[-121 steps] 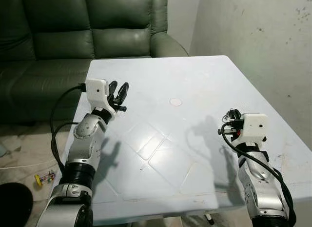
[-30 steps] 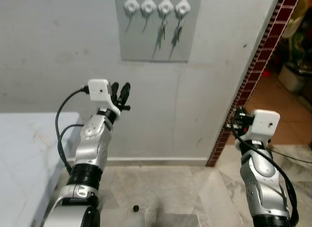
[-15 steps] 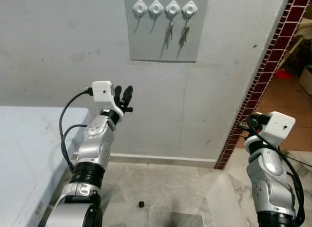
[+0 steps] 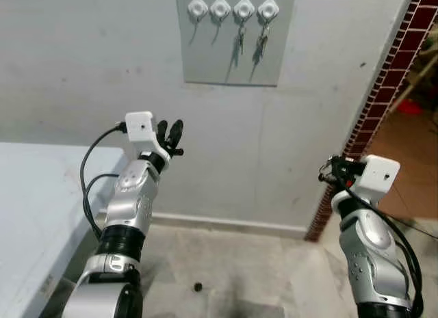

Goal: Hang keys on a hook

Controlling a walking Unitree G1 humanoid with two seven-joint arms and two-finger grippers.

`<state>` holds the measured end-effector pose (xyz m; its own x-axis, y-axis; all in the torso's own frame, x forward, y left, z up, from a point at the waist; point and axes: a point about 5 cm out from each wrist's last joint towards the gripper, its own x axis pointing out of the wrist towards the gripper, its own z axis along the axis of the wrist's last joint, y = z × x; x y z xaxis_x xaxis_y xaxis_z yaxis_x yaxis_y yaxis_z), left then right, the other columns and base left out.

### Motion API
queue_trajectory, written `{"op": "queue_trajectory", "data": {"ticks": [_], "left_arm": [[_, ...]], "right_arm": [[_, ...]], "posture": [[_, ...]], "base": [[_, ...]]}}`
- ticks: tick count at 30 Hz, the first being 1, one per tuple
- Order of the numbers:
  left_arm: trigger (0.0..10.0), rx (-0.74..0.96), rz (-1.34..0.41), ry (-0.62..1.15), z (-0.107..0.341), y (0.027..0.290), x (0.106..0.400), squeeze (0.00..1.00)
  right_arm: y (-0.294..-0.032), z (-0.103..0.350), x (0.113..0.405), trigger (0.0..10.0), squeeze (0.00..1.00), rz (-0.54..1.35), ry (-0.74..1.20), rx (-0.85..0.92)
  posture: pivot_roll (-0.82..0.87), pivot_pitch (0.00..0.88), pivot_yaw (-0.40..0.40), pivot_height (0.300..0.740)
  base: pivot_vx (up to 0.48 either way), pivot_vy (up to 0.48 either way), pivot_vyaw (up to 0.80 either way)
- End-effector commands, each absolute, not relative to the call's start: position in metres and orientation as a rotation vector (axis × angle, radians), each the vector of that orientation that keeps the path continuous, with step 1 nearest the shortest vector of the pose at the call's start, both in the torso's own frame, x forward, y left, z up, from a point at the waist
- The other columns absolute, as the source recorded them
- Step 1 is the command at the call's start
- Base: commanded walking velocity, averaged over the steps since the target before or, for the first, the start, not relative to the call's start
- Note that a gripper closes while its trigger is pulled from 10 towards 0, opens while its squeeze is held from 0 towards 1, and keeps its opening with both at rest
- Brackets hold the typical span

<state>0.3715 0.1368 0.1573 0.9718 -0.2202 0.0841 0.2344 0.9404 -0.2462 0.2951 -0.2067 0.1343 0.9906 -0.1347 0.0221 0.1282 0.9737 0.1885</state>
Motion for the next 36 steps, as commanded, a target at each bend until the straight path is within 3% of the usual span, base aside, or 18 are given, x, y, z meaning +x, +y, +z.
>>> {"op": "queue_trajectory", "data": {"ticks": [1,6,23,36], "left_arm": [[10.0,-0.257,-0.217,-0.049,0.1588,0.1403,0.3729,0.0],[10.0,-0.269,-0.215,-0.047,0.1589,0.1408,0.3732,0.0],[10.0,-0.273,-0.207,-0.041,0.1586,0.1413,0.3736,0.0],[10.0,-0.17,-0.193,-0.051,0.1586,0.1397,0.3726,0.0]], "right_arm": [[-0.2016,0.1394,0.2961,10.0,0.0,-0.113,-0.05,0.191],[-0.2008,0.1398,0.2966,10.0,0.0,-0.108,-0.05,0.197],[-0.1996,0.1414,0.2966,10.0,0.0,-0.094,-0.046,0.205],[-0.1992,0.1421,0.2962,10.0,0.0,-0.091,-0.049,0.198]], "posture": [[0.0,0.0,0.005,0.74],[0.0,0.0,0.004,0.74],[0.0,0.0,0.0,0.74],[0.0,0.0,0.001,0.74]], "base": [[0.0,0.0,0.0],[0.0,0.0,0.0],[0.0,0.326,0.0],[0.0,0.0,0.0]]}}
